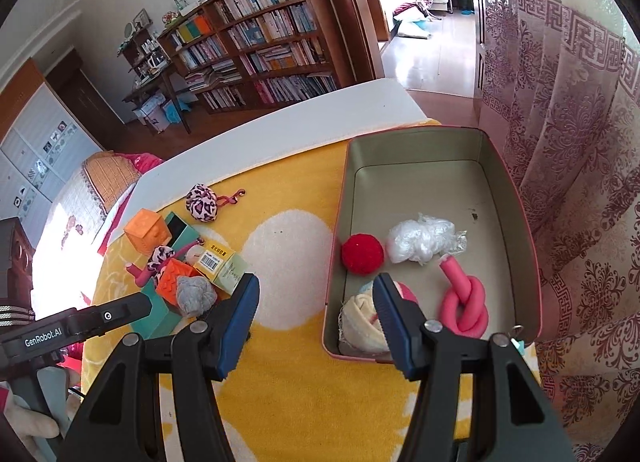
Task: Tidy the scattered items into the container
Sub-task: 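Move both grippers back toward the teal box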
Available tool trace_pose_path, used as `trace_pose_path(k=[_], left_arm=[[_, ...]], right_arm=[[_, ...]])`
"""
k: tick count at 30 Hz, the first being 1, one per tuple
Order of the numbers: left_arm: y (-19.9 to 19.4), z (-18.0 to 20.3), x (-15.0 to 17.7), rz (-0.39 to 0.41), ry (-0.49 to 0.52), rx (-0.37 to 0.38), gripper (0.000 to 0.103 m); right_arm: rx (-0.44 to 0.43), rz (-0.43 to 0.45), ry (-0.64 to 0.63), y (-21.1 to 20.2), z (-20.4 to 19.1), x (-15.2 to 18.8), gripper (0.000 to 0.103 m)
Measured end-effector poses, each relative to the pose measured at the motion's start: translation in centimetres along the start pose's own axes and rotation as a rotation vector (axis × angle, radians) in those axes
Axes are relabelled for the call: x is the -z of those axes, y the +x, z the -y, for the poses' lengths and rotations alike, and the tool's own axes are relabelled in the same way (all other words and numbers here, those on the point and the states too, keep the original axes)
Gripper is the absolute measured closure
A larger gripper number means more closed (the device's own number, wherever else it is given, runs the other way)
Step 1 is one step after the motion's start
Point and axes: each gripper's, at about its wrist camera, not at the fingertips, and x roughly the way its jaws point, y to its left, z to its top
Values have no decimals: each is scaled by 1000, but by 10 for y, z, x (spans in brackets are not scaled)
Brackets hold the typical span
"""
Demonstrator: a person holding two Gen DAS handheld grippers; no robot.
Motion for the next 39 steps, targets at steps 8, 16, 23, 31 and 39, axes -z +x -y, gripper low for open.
trace_pose_path(k=[8, 16, 23, 31, 39], left_arm=[[-16, -69, 8, 33, -71, -81, 21], [-13, -118, 13, 3, -46, -159, 21], [7, -131, 5, -56, 37, -134, 21], [27, -126, -4, -83, 219, -105, 1], [42, -123, -13, -103, 391, -65, 1]], right_arm=[[-30, -35, -42, 15, -42, 10, 33], [-37, -81, -57, 32, -74, 23, 30], [-28, -119, -57, 44, -91, 33, 29], [11, -162, -31, 55, -97, 46, 26], [39, -193, -2, 65, -98, 55, 26]])
